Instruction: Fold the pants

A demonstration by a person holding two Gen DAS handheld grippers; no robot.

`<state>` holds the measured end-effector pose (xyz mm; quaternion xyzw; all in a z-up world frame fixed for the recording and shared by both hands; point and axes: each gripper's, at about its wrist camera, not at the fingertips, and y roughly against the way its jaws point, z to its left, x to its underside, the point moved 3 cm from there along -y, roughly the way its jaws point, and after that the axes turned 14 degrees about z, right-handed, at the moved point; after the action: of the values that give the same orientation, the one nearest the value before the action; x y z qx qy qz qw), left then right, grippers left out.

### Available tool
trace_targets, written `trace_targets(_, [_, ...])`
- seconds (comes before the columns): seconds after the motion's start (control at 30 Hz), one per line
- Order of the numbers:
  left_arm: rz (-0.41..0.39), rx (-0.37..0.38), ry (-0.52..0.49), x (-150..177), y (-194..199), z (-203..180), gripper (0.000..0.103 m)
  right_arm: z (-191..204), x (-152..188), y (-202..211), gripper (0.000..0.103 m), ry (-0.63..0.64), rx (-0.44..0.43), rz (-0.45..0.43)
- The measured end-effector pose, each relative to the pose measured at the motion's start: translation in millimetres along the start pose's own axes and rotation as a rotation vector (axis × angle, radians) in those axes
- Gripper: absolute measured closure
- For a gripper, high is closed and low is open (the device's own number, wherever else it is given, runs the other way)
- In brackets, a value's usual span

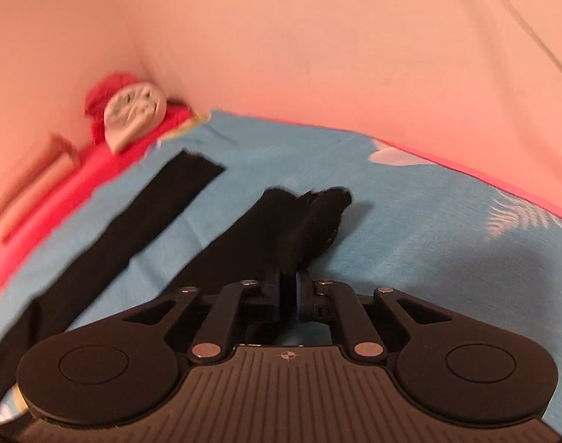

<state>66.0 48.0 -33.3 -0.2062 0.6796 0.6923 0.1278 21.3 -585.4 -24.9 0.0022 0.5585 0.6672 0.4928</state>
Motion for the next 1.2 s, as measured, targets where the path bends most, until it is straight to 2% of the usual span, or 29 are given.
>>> trace_targets(0.03, [-0.001,0.000,-0.001,0.5,0.0,-0.1,0.000,-5.9,-2.9,2.1,0.070,-0.047,-0.024,-0.010])
trace_targets(0.07, [-0.003,-0.002,-0.003,0.8,-0.2,-0.1,0.000,-8.5,-5.8,1.0,0.053,-0.067,-0.041,-0.008])
trace_targets(0.17, [-0.007,-0.002,-0.003,1.5,0.2,-0.4,0.000,-4.2,-13.6,-10.9,0.031,-0.078,-0.094,0.011])
trace_targets(0.2, [-0.011,-0.003,-0.004,1.9,0.3,-0.6,0.000,2.0,-18.9,-17.6,0.029,-0.074,-0.101,0.012])
trace_targets(0.23, [-0.014,-0.003,-0.003,2.5,0.5,-0.8,0.000,6.5,-19.8,-21.1,0.029,-0.067,-0.107,0.010])
trace_targets(0.27, [-0.017,-0.004,-0.004,2.6,0.6,-0.8,0.000,11.7,-22.1,-27.1,0.036,-0.059,-0.108,0.014])
trace_targets(0.3, [-0.021,-0.005,-0.004,3.1,0.5,-1.0,0.000,14.8,-20.9,-27.5,0.080,-0.045,-0.091,0.012])
trace_targets(0.33, [-0.025,-0.005,-0.005,3.5,0.7,-1.0,0.000,19.1,-21.3,-29.6,0.092,-0.014,-0.040,0.015])
trace_targets(0.37, [-0.027,-0.005,-0.005,3.8,0.9,-0.9,0.000,20.3,-22.9,-29.0,0.095,0.009,0.013,0.006])
trace_targets(0.43, [-0.031,-0.002,-0.007,4.2,1.1,-0.4,0.000,3.9,-24.1,-8.3,0.096,-0.036,0.058,-0.098])
trace_targets(0.47, [-0.033,-0.002,-0.007,4.5,1.1,-0.3,0.000,-7.9,-24.1,-3.3,0.095,-0.079,0.074,-0.116])
trace_targets(0.53, [-0.037,-0.003,-0.009,5.0,0.9,-0.4,0.000,-28.3,-23.5,-18.0,0.098,-0.099,0.166,-0.052])
trace_targets(0.6, [-0.038,0.000,-0.011,5.0,0.5,-0.2,0.000,-34.9,-22.5,-15.5,0.095,-0.086,0.132,-0.070])
trace_targets(0.63, [-0.039,0.001,-0.011,4.7,0.8,-0.3,0.000,-37.0,-23.0,-11.8,0.090,-0.111,0.111,-0.065])
trace_targets(0.67, [-0.042,0.003,-0.012,5.2,0.9,0.2,0.000,-37.9,-22.3,-6.4,0.073,-0.139,0.119,-0.074])
trace_targets(0.7, [-0.047,0.003,-0.011,5.9,1.0,0.4,0.000,-36.2,-20.3,2.6,0.058,-0.153,0.164,-0.098])
trace_targets(0.73, [-0.054,0.003,-0.011,6.9,1.1,0.6,0.000,-28.3,-17.5,12.2,0.054,-0.133,0.222,-0.133])
trace_targets(0.77, [-0.058,0.003,-0.012,7.4,1.0,0.0,0.000,-16.3,-13.5,21.3,0.049,-0.078,0.245,-0.166])
trace_targets(0.83, [-0.064,0.007,-0.012,7.6,1.1,0.5,0.000,18.1,1.8,40.9,0.044,0.059,0.201,-0.193])
trace_targets(0.9, [-0.066,0.010,-0.011,7.6,0.8,1.2,0.000,56.4,24.7,57.5,0.031,0.199,0.082,-0.160])
trace_targets(1.0, [-0.077,0.011,-0.012,8.5,1.4,1.5,0.000,124.5,81.7,78.2,0.016,0.486,-0.142,-0.065])
trace_targets(1.07, [-0.078,0.016,-0.012,8.4,1.3,2.2,0.000,170.2,129.4,87.5,0.016,0.721,-0.234,-0.001])
trace_targets(1.13, [-0.081,0.017,-0.013,8.8,1.3,2.8,0.000,206.1,177.0,88.2,0.021,0.904,-0.289,0.072])
trace_targets(1.2, [-0.084,0.019,-0.014,9.6,1.4,3.4,0.000,233.3,213.0,84.8,0.039,1.013,-0.288,0.142])
